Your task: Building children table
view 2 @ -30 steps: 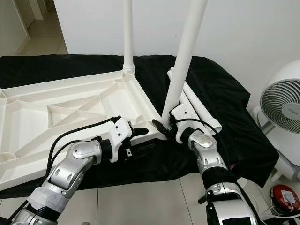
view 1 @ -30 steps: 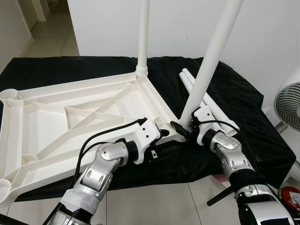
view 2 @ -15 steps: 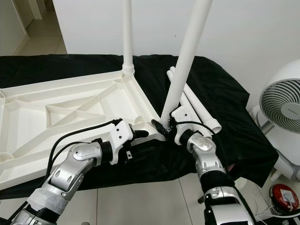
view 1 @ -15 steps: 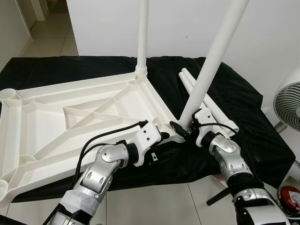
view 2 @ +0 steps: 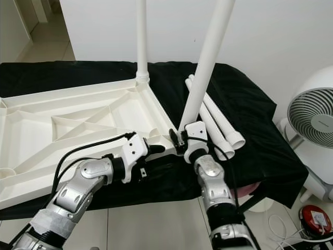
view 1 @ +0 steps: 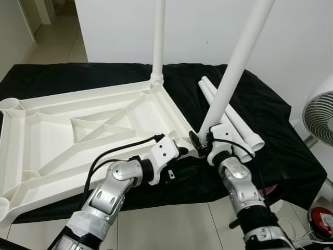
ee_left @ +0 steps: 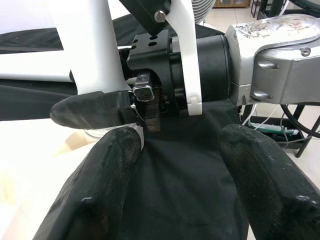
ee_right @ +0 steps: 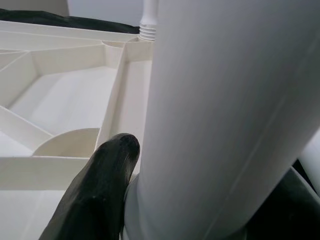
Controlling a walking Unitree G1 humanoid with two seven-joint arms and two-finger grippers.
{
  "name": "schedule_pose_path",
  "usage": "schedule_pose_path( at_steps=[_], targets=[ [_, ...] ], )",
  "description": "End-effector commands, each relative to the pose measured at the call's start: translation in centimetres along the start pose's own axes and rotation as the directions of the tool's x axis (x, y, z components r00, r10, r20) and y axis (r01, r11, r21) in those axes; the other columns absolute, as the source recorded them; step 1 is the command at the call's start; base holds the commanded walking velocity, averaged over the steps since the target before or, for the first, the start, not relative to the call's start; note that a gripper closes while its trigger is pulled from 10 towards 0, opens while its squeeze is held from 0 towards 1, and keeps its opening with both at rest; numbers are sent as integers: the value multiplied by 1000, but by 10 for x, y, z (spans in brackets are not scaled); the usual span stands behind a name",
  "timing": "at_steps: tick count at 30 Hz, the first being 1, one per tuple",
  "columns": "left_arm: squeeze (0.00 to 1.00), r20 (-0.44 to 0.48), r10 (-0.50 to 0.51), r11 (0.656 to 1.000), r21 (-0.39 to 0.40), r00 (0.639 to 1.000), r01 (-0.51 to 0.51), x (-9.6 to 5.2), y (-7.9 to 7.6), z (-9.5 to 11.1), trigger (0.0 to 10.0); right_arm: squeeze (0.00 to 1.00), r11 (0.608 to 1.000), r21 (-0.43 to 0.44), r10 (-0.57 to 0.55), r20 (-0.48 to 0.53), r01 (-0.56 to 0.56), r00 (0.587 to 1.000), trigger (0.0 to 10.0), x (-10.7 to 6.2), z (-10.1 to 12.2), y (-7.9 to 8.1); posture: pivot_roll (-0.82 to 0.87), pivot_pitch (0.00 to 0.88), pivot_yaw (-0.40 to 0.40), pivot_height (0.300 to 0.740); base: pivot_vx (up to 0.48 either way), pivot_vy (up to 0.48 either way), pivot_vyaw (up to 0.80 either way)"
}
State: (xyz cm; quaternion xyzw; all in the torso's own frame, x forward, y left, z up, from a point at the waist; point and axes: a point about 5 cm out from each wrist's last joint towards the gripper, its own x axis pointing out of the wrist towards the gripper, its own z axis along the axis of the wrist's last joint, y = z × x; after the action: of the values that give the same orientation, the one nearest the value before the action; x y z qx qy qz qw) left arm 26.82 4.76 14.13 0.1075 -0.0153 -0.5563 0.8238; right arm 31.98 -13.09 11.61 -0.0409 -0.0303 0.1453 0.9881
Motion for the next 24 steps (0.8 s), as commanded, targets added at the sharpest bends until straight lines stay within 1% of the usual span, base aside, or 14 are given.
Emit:
schedule_pose_path(
  at_steps=[1,4,6,7,8,10,11,13,16,17,18,24],
  targets=[
    [0,-3,12,1000,3,1000,-12,1,-1,0,10000,0,995,53,-83,-42,85,996,10000,-4,-6,3,-75,0,-33,740,0,0,0],
    [0,-3,12,1000,1,1000,-12,1,-1,0,10000,0,981,56,-184,-45,186,982,10000,-7,-2,12,-76,0,-33,740,0,0,0],
    [0,-3,12,1000,1,1000,-12,1,-1,0,10000,0,981,56,-184,-45,186,982,10000,-7,-2,12,-76,0,-33,740,0,0,0],
    [0,-3,12,1000,1,1000,-12,1,-1,0,10000,0,975,58,-211,-56,214,976,10000,-7,-2,14,-76,0,-33,740,0,0,0],
    [0,-3,12,1000,1,1000,-12,1,-1,0,10000,0,975,58,-211,-56,214,976,10000,-7,-2,14,-76,0,-33,740,0,0,0],
    [0,-3,13,1000,1,1000,-13,2,0,0,10000,0,957,48,-282,-68,285,957,10000,-8,-2,17,-73,0,-38,740,0,0,0],
    [0,-3,13,1000,1,1000,-13,2,0,0,10000,0,957,48,-282,-68,285,957,10000,-8,-2,17,-73,0,-38,740,0,0,0],
    [0,-2,16,1000,0,1000,-16,2,0,0,10000,0,953,58,-294,-72,299,953,10000,-9,0,24,-72,0,-40,740,0,0,0],
    [0,-2,18,1000,-4,1000,-18,2,-1,0,10000,0,956,81,-279,-65,283,958,10000,-10,2,26,-75,0,-37,740,0,0,0],
    [0,-3,16,1000,-4,1000,-16,2,-1,0,10000,659,956,93,-275,-57,279,960,10000,-10,3,25,-75,0,-37,740,0,0,0],
    [0,-3,15,1000,-5,1000,-15,2,-2,0,10000,1000,956,103,-270,-52,274,962,10000,-10,4,24,-75,0,-37,740,0,0,0],
    [0,-4,16,1000,-1,1000,-16,2,0,0,10000,1000,964,97,-244,-27,246,969,10000,-10,11,17,-72,0,-38,740,0,0,0]
  ],
)
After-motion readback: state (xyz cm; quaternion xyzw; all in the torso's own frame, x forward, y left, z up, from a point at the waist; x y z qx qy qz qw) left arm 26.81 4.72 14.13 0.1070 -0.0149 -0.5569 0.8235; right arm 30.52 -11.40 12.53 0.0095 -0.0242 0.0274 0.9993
